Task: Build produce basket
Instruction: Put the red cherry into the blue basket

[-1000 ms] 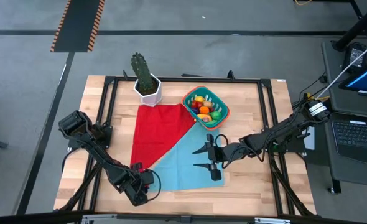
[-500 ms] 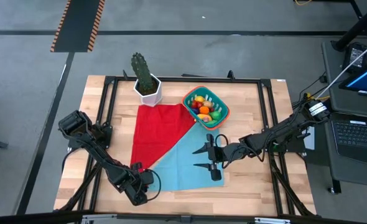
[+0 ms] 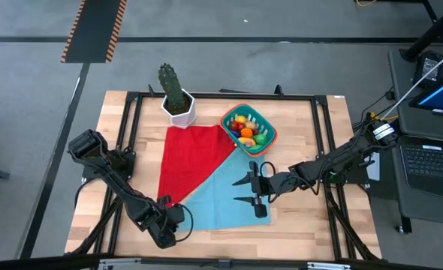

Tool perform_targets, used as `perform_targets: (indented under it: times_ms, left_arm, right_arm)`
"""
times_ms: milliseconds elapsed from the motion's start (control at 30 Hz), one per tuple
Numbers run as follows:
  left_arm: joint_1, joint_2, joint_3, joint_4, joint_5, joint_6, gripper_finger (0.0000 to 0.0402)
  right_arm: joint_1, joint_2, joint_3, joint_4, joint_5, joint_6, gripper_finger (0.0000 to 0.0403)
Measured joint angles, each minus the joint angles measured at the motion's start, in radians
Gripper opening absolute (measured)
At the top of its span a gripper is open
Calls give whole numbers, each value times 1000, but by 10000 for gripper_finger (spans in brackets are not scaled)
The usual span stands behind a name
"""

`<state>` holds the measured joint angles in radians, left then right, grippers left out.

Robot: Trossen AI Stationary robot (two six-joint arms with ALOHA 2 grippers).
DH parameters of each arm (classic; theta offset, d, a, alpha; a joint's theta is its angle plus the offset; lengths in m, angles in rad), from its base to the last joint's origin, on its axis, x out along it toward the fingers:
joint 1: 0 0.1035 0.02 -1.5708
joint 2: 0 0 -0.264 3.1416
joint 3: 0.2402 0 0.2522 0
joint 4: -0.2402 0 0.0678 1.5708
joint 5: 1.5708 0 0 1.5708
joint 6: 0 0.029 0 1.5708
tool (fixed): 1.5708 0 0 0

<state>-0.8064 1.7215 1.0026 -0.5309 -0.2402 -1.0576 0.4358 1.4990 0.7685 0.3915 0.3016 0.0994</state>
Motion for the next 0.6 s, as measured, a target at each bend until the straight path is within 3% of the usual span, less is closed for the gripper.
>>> perform_targets:
  times_ms: [300, 600]
  left_arm:
    - [-45, -103, 7, -45, -154, 58, 88]
    - [-141, -221, 7, -90, -427, 101, 91]
  right_arm:
    - [0, -2, 0, -2, 0, -12, 228]
    - [8, -3, 0, -9, 4, 6, 228]
